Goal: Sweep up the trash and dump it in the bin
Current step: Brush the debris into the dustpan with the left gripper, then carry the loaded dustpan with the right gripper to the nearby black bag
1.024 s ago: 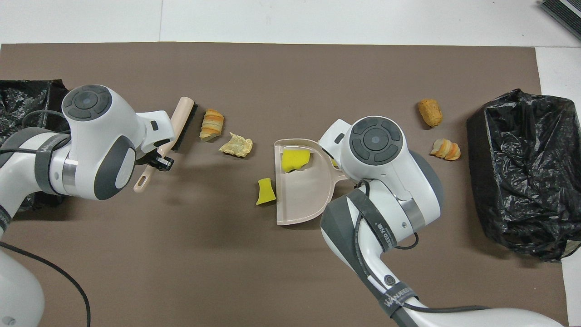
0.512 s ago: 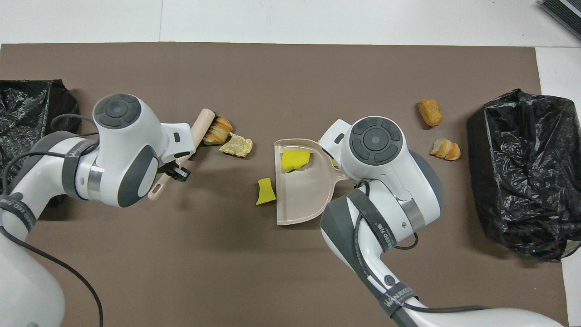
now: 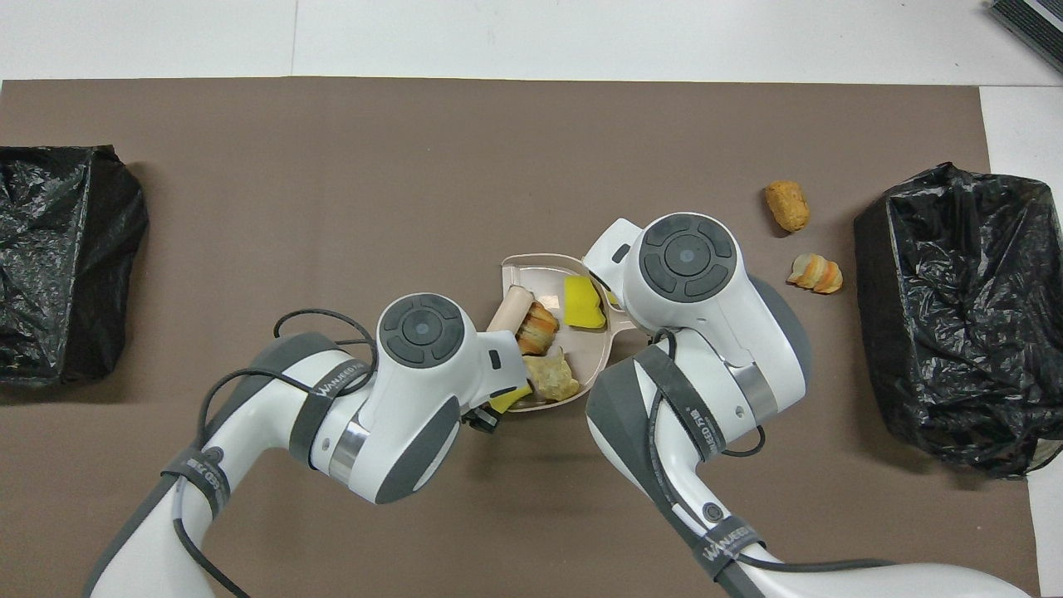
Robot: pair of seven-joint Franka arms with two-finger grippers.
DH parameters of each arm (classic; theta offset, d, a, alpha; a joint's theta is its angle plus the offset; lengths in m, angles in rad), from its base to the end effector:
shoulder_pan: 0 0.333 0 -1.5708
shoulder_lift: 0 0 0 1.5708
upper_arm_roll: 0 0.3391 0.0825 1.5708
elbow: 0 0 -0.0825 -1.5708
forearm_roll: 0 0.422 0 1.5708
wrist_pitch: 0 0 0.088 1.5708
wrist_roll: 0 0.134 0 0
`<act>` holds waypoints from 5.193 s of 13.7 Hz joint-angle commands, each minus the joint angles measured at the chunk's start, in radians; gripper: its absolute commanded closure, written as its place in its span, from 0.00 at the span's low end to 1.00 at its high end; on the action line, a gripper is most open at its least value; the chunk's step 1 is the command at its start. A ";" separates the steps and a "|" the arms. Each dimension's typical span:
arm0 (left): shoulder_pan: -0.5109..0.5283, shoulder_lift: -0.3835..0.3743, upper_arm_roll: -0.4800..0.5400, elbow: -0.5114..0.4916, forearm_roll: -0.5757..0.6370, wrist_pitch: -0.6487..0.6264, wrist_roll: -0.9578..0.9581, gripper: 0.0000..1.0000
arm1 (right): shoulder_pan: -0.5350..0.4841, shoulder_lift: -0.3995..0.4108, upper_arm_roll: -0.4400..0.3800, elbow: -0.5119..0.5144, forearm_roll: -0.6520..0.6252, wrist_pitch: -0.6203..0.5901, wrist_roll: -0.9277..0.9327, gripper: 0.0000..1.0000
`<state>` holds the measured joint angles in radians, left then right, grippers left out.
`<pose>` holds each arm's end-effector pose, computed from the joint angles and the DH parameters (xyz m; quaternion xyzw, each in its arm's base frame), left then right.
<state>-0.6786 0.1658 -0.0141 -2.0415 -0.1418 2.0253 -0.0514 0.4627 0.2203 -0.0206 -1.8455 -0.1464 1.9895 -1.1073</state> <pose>0.4456 -0.3847 0.3223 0.9542 -0.2782 -0.1069 0.0245 0.5865 0.2642 0.3786 0.6894 0.7202 -0.0581 0.0517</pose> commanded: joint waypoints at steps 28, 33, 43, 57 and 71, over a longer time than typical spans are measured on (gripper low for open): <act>-0.079 -0.046 -0.021 0.009 -0.160 0.159 -0.657 1.00 | -0.058 -0.053 0.011 -0.130 0.090 0.219 -0.167 1.00; -0.065 -0.115 -0.044 0.052 -0.151 -0.014 -0.671 1.00 | -0.074 -0.093 0.011 -0.173 0.106 0.258 -0.184 1.00; -0.058 -0.245 -0.046 0.073 -0.150 -0.267 -0.729 1.00 | -0.099 -0.127 0.011 -0.227 0.335 0.338 -0.292 1.00; -0.417 -0.348 -0.083 -0.394 -0.151 0.090 -1.004 1.00 | -0.392 -0.153 0.004 -0.024 0.335 -0.044 -0.465 1.00; -0.129 -0.310 -0.076 -0.290 -0.153 0.047 -0.722 0.00 | -0.870 -0.141 -0.001 0.126 0.105 -0.203 -0.994 1.00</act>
<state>-0.9082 -0.1459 -0.0874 -2.3834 -0.2865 2.1232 -0.8786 -0.3434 0.0651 -0.0353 -1.7731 -0.0069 1.7989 -2.0391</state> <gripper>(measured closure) 0.000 0.674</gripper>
